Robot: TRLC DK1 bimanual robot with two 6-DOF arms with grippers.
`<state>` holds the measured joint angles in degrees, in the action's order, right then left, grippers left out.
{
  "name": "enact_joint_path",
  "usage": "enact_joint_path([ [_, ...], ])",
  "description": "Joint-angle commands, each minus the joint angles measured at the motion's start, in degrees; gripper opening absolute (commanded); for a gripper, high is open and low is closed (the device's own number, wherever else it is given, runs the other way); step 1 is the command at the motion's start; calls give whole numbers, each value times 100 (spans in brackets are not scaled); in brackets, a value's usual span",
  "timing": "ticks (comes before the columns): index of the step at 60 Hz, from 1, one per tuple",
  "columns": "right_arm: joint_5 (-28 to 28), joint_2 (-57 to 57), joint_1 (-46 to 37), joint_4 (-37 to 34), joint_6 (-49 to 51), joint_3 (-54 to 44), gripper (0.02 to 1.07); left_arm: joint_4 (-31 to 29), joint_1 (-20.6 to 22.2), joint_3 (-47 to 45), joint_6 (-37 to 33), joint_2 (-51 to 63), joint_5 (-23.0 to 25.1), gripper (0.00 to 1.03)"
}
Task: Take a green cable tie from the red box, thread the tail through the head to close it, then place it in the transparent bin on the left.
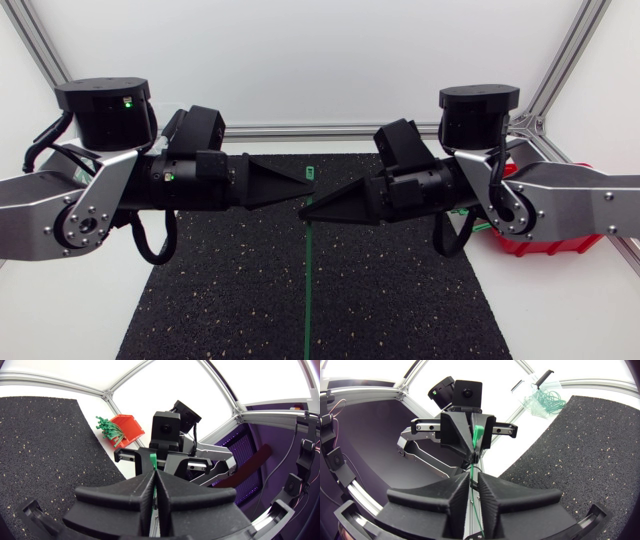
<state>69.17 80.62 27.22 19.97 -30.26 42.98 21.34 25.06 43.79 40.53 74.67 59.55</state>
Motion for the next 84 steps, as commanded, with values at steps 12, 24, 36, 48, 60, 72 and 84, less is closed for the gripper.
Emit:
enact_joint_path([
  [12, 229, -213, -112, -256, 759, -159, 104, -174, -370, 349, 253, -58, 127, 4],
  [24, 106, -257, -613, -1118, 2297, -106, 104, -227, -546, 376, 236, -120, 224, 4],
  [36, -1133, -574, -613, -2550, 4968, -44, 104, -236, -546, 314, 192, -216, 224, 4],
  [48, -1652, -609, -718, -2893, 5953, 0, 103, -306, -599, 385, 174, -243, 215, 4],
  [60, -1880, -705, -745, -3517, 6173, 263, 103, -623, -695, 569, 42, -234, 189, 4],
  [72, -5159, -1092, -50, -3473, 6955, -71, 103, -886, -783, 824, -204, 12, -110, 4],
  [84, -5950, -1127, 319, -4036, 7025, -62, 103, -886, -792, 938, -300, 214, -207, 4],
])
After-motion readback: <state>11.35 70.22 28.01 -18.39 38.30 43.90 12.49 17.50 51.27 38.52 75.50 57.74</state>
